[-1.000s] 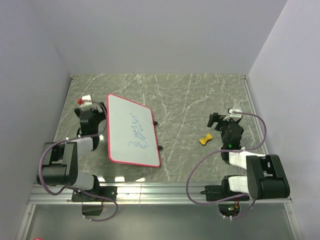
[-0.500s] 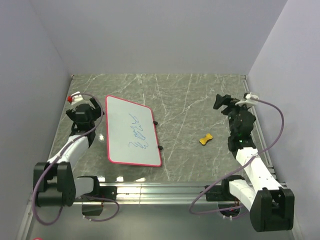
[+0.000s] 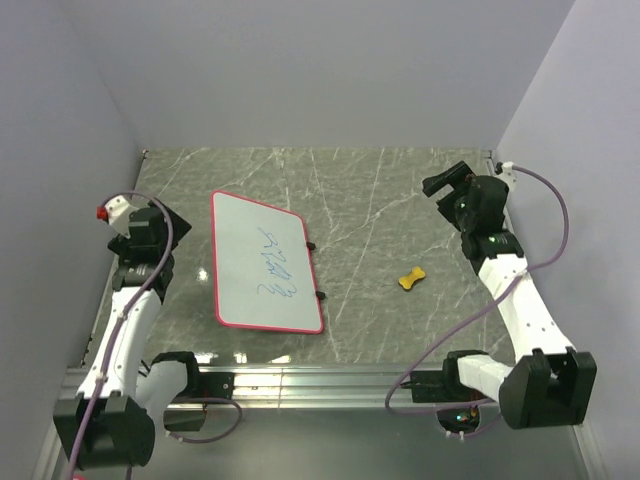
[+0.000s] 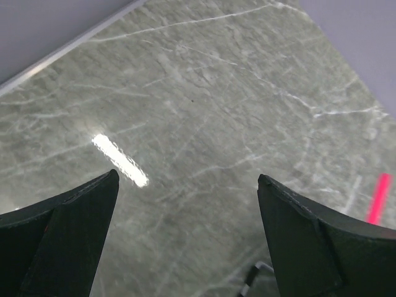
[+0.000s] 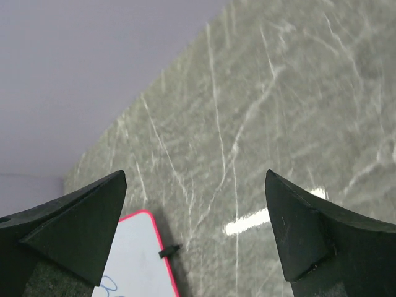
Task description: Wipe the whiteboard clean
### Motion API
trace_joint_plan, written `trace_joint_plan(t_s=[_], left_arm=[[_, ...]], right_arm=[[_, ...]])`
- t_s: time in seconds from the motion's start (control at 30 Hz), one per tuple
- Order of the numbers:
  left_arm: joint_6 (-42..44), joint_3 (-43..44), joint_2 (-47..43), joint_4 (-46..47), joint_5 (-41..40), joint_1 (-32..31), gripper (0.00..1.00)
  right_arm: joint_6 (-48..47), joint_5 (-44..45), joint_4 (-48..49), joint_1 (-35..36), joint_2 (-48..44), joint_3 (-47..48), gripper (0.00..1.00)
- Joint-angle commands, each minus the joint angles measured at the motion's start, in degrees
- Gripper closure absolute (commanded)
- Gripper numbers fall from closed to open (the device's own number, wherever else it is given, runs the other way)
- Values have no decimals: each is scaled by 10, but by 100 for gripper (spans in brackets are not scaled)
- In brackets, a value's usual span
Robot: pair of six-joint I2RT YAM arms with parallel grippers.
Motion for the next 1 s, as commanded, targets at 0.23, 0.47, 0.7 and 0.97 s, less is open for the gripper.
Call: trace_joint_plan(t_s=[0.23,0.47,0.7,0.97], left_arm=[[-16,129,-59,-195,244,15,1],[56,155,-28,-203,421,12,1],[73,88,-4,-175,448,-6,2],[101,65,67,-144,507,-28,46]], right_arm=[[112,-146,-180,6,55,66,0],[56,-133,-319,37,59,48,0],[8,-132,-378,37,21,59,1],[14,-160,-373,38,46,6,3]])
